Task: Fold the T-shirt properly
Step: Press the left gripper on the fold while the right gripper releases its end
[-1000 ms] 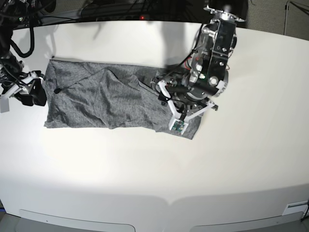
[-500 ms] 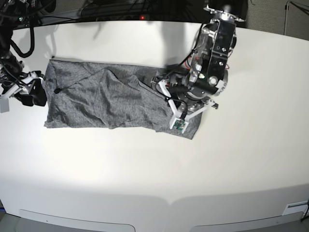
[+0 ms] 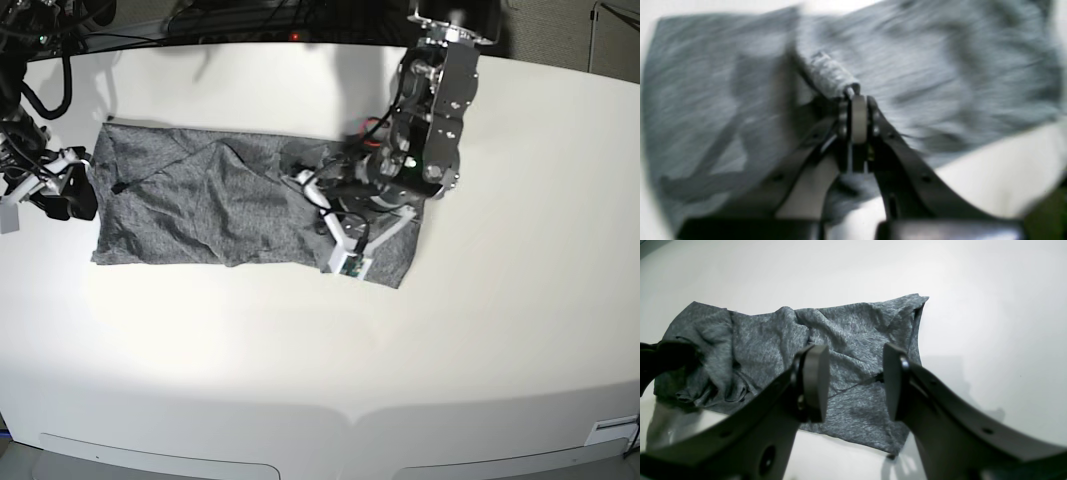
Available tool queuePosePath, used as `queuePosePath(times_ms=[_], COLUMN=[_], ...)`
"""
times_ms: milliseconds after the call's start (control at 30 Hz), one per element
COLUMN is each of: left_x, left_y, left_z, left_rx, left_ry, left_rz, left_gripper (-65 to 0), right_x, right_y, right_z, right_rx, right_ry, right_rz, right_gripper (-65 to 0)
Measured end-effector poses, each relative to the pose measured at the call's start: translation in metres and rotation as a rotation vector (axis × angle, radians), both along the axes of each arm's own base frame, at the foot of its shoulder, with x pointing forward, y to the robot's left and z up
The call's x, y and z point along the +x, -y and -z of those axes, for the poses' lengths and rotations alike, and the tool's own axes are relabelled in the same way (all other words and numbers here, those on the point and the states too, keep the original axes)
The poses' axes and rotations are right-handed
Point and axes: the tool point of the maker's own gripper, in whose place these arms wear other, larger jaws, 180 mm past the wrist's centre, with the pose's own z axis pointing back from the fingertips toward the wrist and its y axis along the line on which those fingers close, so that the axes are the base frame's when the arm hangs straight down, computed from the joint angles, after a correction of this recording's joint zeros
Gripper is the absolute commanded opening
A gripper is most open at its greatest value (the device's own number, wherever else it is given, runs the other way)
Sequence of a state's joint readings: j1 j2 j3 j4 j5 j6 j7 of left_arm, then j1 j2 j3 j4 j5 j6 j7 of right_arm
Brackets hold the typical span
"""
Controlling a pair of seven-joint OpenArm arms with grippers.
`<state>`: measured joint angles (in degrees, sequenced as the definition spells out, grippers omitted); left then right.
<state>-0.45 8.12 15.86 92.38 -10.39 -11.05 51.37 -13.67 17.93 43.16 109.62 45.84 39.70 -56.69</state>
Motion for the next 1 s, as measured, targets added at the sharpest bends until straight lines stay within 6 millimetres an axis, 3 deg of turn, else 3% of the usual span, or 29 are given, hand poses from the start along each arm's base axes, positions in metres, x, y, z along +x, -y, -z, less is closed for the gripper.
queuePosePath(times_ms=[233, 367, 567, 700, 867, 1000], left_x=[0.014, 0.012, 0.0, 0.004, 0.017, 0.019], left_y=[0.025, 0.045, 0.062, 0.064, 0.062, 0.061], left_z=[-0.027, -0.041, -0.043, -0.049, -0.06, -0.063], left_rx=[-0.008, -0.062, -0.063, -0.087, -0.091, -0.093], left_ry=[0.097, 0.124, 0.134, 0.169, 0.266, 0.288], left_rz=[0.085, 0.134, 0.192, 0.178, 0.146, 0.138], left_gripper=[-65.0, -65.0, -65.0, -65.0, -42.4, -39.1], right_x=[0.0, 0.0, 0.0, 0.0, 0.0, 0.0], right_y=[-0.002, -0.005, -0.007, -0.007, -0.007, -0.007], right_z=[0.0, 0.0, 0.001, 0.001, 0.001, 0.001], right_rx=[0.009, 0.03, 0.036, 0.036, 0.036, 0.037], right_ry=[0.004, 0.01, 0.01, 0.01, 0.009, 0.009], right_rz=[-0.002, -0.002, -0.001, -0.001, -0.001, -0.001], right_gripper=[-38.0, -38.0, -38.0, -38.0, -38.0, -38.0])
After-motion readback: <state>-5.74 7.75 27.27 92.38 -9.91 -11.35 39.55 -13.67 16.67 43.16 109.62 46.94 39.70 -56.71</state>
